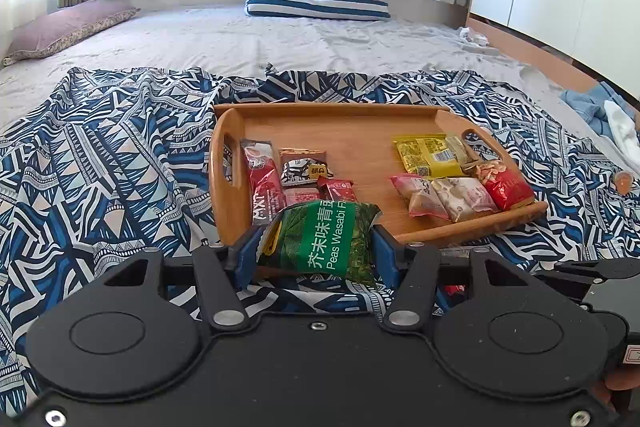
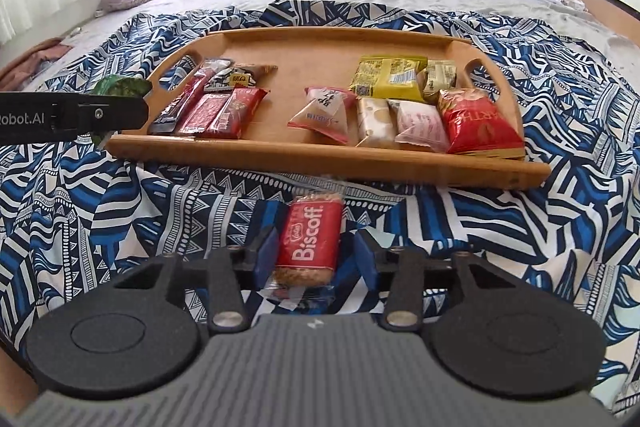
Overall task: Organize snacks
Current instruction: 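Lift the green bag with the left gripper while the right gripper lifts the Biscoff packet toward the tray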
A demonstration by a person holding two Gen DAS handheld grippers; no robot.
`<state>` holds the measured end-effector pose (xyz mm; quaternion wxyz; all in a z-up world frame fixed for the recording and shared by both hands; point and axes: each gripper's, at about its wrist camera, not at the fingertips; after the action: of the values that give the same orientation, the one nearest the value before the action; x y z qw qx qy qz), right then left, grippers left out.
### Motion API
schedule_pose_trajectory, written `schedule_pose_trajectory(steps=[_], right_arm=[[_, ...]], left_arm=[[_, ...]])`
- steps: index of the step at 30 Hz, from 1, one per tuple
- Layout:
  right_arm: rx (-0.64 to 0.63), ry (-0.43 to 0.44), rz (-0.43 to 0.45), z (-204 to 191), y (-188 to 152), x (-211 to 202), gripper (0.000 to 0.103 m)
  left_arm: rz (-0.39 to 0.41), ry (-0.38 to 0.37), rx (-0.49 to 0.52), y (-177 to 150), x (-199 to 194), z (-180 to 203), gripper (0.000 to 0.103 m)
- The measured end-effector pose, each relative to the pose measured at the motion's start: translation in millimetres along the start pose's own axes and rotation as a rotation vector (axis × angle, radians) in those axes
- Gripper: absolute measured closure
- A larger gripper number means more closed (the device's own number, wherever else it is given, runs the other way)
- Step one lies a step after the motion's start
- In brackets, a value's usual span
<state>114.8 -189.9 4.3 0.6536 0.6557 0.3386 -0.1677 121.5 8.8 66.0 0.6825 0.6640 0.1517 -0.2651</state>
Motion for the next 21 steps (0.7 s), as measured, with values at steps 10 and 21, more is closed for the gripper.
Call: schedule_pose_trajectory(steps=[10,21], right_arm=[[0.035,0.023,0.043,5.1,21.2,-16.8,0.093],[-0.05,-0.021,0.001,-7.0,6.6,-5.0,0.041]], left_arm=[[0.016,-0.004,-0.011,13.3,1.6,-3.3,0.048],[0.011,-0.004,-0.014,12.0,1.9,-3.1,0.048]])
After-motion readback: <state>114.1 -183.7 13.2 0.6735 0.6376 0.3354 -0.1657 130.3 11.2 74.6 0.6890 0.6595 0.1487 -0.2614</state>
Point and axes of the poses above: each gripper's, at about its wrist camera, not at the fingertips, and x roughly the way its jaws point, z to its right, y to its top, and after that the axes turned 4 degrees about z, right-handed
